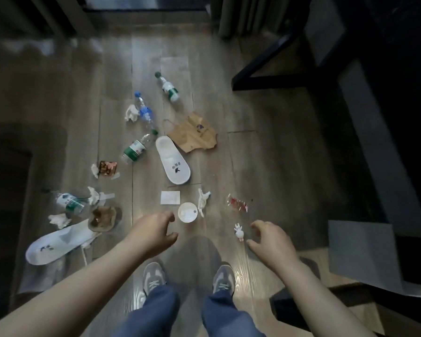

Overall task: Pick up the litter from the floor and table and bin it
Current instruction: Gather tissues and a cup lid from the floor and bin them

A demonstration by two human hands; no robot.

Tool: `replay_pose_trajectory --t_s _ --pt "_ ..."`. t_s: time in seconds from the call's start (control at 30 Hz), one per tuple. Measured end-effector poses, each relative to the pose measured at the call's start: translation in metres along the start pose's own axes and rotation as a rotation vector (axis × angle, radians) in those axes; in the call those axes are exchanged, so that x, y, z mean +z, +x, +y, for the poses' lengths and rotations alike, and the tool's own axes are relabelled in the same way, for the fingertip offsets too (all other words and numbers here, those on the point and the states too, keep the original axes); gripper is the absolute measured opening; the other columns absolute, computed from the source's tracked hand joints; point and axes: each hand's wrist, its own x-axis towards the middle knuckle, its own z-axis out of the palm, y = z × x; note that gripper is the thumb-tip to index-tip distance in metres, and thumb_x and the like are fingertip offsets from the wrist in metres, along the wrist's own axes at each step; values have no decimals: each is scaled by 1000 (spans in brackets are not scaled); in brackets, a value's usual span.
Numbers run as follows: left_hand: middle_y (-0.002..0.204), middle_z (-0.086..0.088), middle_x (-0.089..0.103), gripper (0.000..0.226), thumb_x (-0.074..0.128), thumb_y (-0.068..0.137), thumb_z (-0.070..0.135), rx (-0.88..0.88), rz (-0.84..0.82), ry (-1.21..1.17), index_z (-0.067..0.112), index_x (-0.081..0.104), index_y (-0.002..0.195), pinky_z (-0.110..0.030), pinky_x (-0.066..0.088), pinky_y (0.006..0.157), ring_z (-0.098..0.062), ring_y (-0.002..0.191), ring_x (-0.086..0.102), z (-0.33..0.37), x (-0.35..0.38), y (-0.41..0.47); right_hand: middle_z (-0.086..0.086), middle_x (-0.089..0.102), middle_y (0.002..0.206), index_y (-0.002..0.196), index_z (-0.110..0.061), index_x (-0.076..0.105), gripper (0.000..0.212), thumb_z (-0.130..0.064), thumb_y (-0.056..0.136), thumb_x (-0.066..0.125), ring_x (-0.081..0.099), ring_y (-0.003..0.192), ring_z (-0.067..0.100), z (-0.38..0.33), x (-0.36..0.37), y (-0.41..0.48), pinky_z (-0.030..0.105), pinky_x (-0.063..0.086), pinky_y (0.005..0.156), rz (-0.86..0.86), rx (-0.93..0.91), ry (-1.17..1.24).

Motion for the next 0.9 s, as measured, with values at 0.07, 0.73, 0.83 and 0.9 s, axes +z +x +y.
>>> replay_pose_trajectory --t_s 0.07,0.73,0.83,0.9 --pt "123 3 62 41 57 86 41 3 1 -8 22 55 122 -27 45 82 -19 111 58 -14 36 32 4 63 109 116 -17 61 33 -28 85 60 60 101 21 9 34 34 30 47 80 -3 -16 -1" --pt "110 10 62 31 63 84 39 321 187 58 25 59 111 -21 45 79 -10 99 58 -116 274 265 -2 60 118 125 -22 57 42 -33 85 61 56 109 14 94 265 292 22 38 83 269 -317 -102" --pt "111 7 61 34 64 84 41 265 179 61 23 58 112 -23 45 81 -12 99 58 -119 277 256 -2 60 119 126 -22 57 42 -34 85 61 56 110 15 100 269 282 24 39 84 269 -281 -96" --pt "111 5 60 36 65 83 42 222 195 44 23 57 112 -23 43 79 -13 100 58 -121 280 252 -3 59 121 126 -23 56 43 -35 85 61 56 112 14 106 274 273 23 39 84 262 -262 -104"
